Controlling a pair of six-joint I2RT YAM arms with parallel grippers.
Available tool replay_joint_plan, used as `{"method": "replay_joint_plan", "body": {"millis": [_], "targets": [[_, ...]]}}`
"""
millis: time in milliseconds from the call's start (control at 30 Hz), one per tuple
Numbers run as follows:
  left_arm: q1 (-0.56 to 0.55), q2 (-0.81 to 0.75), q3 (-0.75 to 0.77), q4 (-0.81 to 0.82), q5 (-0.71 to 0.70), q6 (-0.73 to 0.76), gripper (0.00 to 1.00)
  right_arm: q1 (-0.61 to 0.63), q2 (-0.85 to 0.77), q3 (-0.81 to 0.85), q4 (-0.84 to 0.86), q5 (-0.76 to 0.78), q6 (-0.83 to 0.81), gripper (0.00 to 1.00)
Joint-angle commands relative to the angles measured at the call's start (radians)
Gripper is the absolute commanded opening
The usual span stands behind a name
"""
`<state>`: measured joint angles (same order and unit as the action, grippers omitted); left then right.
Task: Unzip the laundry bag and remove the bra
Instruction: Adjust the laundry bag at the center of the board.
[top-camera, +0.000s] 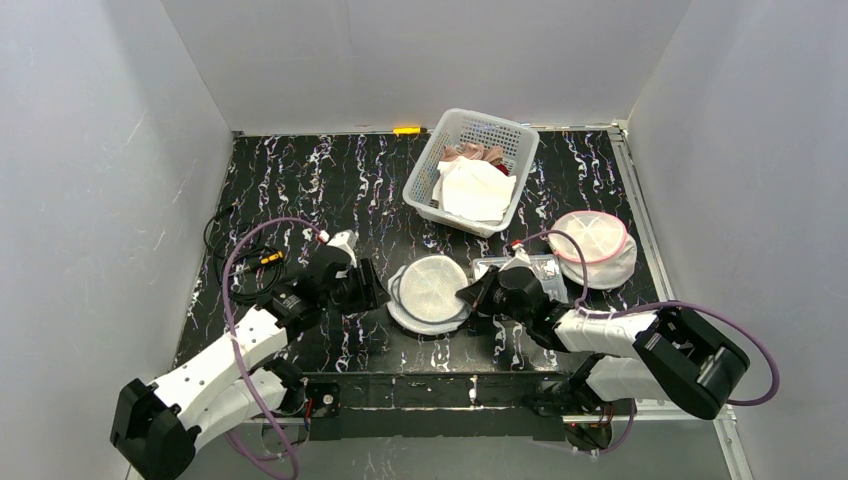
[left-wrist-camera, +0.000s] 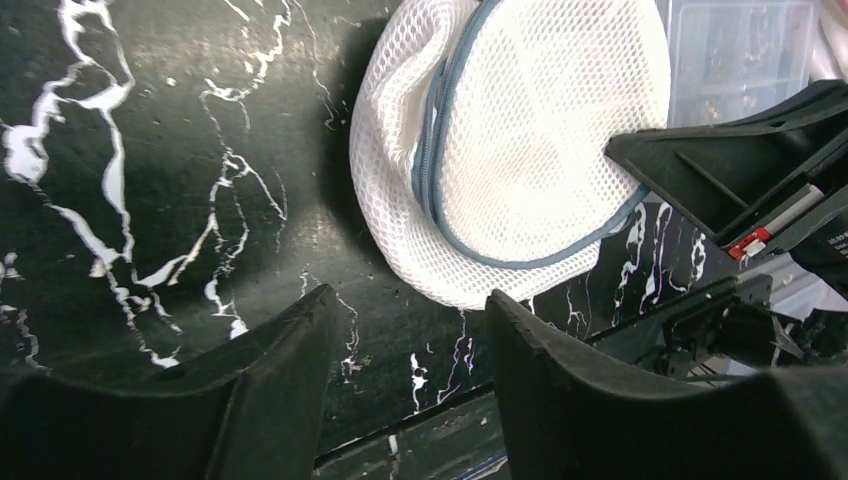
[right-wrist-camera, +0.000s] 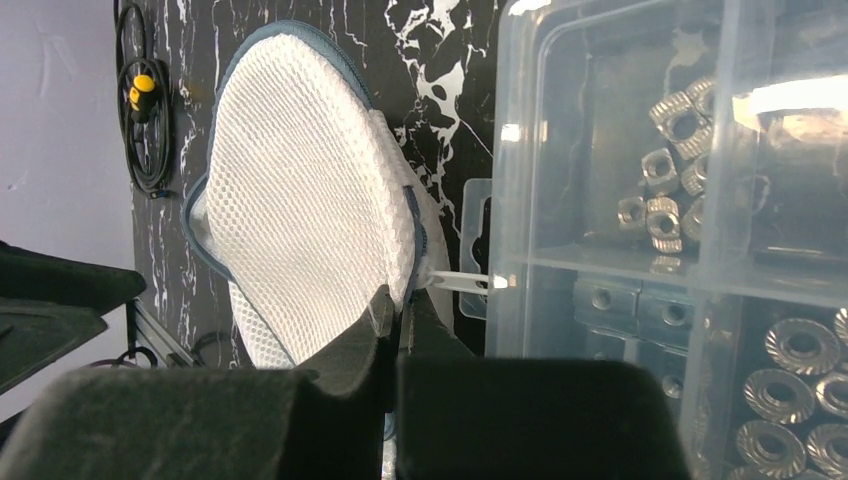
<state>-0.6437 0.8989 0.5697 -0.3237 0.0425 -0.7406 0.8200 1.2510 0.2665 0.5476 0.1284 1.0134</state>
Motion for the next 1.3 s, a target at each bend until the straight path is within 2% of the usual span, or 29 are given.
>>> {"method": "replay_joint_plan", "body": {"millis": [0, 133, 400, 633, 833, 867, 1100, 1200, 1267], "targets": [[-0.006, -0.024, 0.086, -0.085, -0.092, 0.056, 0.56, 0.004, 0.014, 0.06, -0.021, 0.014, -0.038, 0.01], [-0.036, 0.093, 0.181, -0.085, -0.094, 0.114, 0.6, 0.007, 0.019, 0.086, -0.069, 0.019, -0.066, 0.01], [-0.196, 0.342, 0.284, -0.087, -0.244, 0.171, 0.6, 0.015, 0.05, 0.115, -0.118, 0.007, -0.081, 0.02], [-0.211, 0.472, 0.266, -0.026, -0.261, 0.151, 0.54, 0.019, 0.045, 0.104, -0.127, 0.003, -0.1, 0.13], [-0.212, 0.525, 0.245, -0.024, -0.309, 0.13, 0.49, 0.021, -0.005, 0.099, -0.178, 0.01, -0.127, 0.38], [-0.211, 0.525, 0.232, -0.022, -0.321, 0.119, 0.48, 0.019, -0.046, 0.104, -0.22, 0.015, -0.144, 0.48], [-0.212, 0.491, 0.204, -0.025, -0.324, 0.099, 0.47, 0.022, -0.24, 0.161, -0.414, 0.049, -0.239, 0.73], [-0.211, 0.458, 0.208, -0.034, -0.308, 0.095, 0.48, 0.022, -0.295, 0.221, -0.506, 0.054, -0.303, 0.93], [-0.212, 0.427, 0.208, -0.04, -0.299, 0.092, 0.51, 0.024, -0.314, 0.265, -0.545, 0.048, -0.34, 0.96]]}}
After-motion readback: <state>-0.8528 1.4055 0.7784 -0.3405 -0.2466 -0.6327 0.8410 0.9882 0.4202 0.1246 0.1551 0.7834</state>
